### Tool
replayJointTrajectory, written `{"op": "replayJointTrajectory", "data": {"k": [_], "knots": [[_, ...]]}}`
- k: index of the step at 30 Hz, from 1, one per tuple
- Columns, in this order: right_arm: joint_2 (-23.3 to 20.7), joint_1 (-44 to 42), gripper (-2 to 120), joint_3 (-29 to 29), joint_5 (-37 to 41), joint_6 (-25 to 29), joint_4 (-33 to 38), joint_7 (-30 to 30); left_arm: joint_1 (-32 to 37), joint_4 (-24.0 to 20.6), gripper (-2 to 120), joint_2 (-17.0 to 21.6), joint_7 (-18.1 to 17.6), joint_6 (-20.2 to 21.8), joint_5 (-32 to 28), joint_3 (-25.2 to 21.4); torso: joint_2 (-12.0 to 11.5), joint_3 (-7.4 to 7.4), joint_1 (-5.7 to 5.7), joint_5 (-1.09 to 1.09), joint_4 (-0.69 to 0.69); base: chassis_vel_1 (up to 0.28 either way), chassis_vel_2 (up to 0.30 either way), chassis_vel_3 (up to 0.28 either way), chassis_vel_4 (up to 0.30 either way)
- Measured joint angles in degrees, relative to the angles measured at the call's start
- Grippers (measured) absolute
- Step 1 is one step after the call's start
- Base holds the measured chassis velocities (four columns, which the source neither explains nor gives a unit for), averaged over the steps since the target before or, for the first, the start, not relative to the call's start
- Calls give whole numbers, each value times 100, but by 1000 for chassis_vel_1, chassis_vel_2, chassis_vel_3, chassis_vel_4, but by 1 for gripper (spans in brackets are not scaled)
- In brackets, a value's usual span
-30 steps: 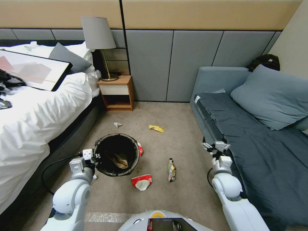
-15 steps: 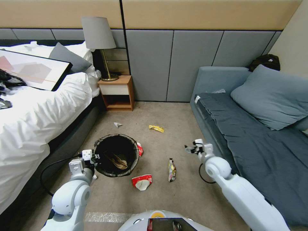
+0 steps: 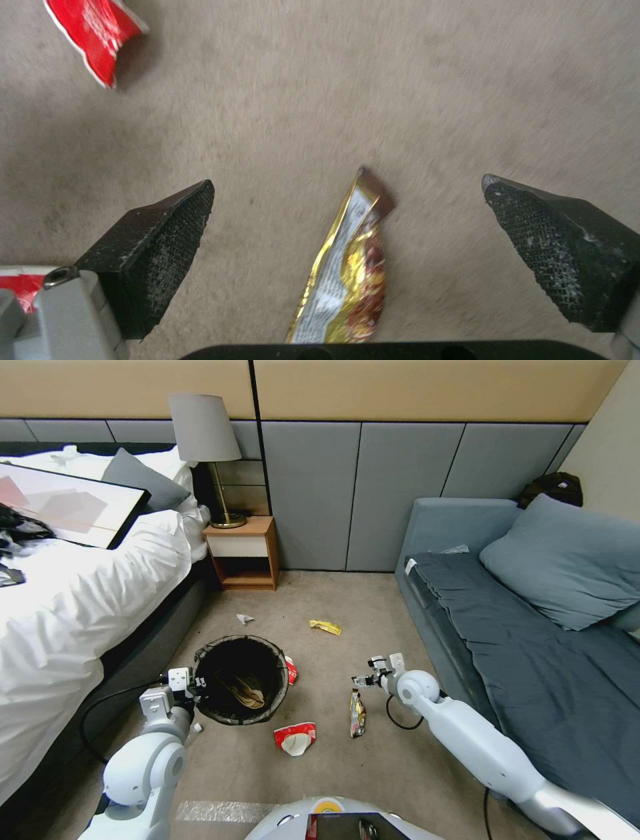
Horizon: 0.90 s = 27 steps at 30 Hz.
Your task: Pick up the trash bin, then pick up the garbage from the floor and place it into the trash bin.
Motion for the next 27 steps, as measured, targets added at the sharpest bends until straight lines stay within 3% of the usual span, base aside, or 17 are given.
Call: {"op": "replayJointTrajectory", "data": {"k": [10,27], "knots": [[416,-355,100,188,-77,19,-646,139,11,56,0,-5,11,1,8,12,0,0,0,-2,0,0,0,0,0],[862,-548,100,197,-312,28,-900,236,-31,115,0,-65,31,2,13,56,0,0,0,-1,1,0,0,0,0]]}}
